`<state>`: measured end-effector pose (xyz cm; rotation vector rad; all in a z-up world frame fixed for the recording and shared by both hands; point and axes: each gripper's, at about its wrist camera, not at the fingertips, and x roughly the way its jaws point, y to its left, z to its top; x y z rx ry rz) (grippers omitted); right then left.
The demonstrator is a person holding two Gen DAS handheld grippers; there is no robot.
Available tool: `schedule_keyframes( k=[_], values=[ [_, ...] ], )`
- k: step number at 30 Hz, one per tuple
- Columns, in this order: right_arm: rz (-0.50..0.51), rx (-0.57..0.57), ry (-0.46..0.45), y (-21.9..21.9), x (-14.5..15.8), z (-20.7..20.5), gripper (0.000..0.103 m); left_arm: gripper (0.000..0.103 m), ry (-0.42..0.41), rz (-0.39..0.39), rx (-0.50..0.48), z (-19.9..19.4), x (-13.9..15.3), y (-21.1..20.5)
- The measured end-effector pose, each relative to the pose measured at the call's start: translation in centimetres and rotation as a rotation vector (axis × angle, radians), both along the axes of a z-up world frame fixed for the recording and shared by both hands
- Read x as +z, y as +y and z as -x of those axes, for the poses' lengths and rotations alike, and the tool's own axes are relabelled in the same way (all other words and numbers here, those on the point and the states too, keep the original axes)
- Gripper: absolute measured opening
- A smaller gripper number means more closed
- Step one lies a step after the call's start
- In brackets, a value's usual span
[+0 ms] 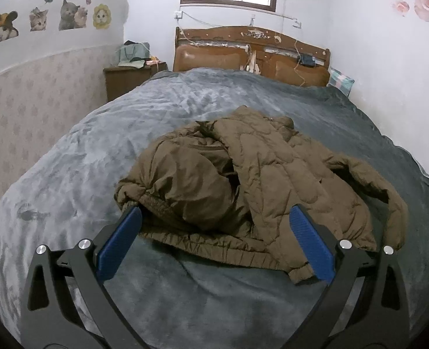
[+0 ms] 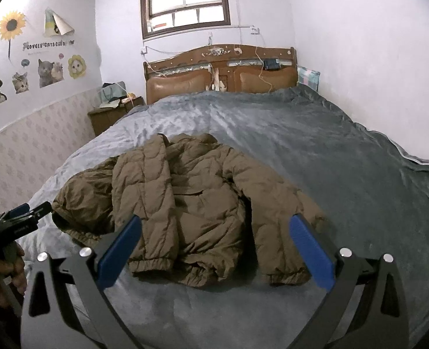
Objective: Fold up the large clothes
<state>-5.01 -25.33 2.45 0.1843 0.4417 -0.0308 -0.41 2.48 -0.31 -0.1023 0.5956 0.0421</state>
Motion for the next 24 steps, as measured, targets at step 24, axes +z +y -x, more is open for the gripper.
schedule_keyframes(
  k=[24],
  values=[
    [0.006,-0.013,0.031,-0.35,-0.66,-0.76,0.101,0.100,0.007,-0.023,0.031,-0.16,0.05,0.30]
  ],
)
